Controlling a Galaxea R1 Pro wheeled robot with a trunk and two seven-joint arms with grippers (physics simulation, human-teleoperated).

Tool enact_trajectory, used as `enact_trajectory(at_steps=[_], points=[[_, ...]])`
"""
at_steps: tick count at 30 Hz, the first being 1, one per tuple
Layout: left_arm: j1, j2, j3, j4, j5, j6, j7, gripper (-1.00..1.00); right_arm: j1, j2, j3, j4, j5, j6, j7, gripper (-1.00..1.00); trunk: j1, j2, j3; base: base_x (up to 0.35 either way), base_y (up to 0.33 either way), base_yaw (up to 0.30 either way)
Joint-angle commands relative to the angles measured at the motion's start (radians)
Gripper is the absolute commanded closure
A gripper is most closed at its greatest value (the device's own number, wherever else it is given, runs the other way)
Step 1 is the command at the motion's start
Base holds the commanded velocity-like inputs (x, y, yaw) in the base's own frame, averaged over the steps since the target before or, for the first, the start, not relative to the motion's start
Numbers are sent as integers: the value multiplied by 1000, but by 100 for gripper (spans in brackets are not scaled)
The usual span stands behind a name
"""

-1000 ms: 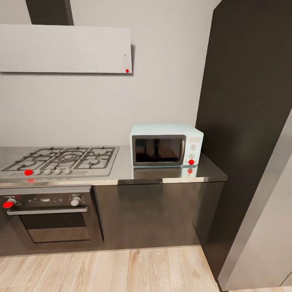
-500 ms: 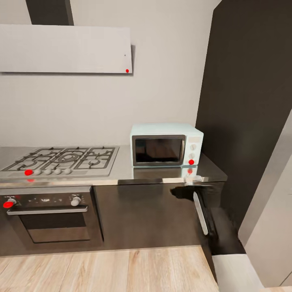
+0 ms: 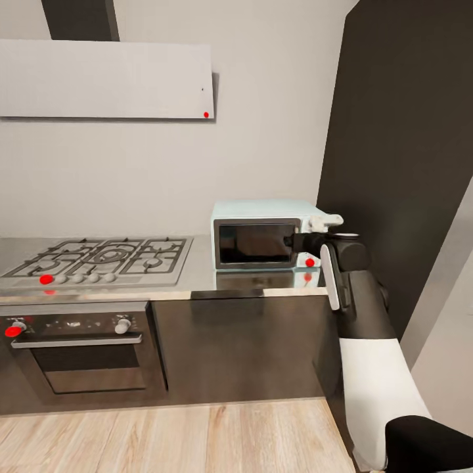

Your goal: In the kitchen, take the popcorn bag from the countertop, put it into the microwave, and heat it until the popcorn is cooked so the cooked popcorn ends up inside the bag.

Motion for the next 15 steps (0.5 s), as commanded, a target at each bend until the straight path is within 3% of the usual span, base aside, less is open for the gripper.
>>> enact_trajectory(at_steps=[1,4,8,15], points=[[0,0,0,-1,10,-1,1,-100,0,-1,0,0,9,-35,5,-100,0,-1,-1,0,0,0],[0,0,0,-2,10,-1,1,-100,4,-3,-1,13,6,-115,6,-100,0,-1,-1,0,0,0],[0,0,0,-2,10,-1,1,-100,45,-8,-2,47,5,-159,4,-100,0,-1,-1,0,0,0],[0,-3,0,-2,10,-1,1,-100,55,-71,-7,190,2,-264,0,-100,0,-1,-1,0,0,0]])
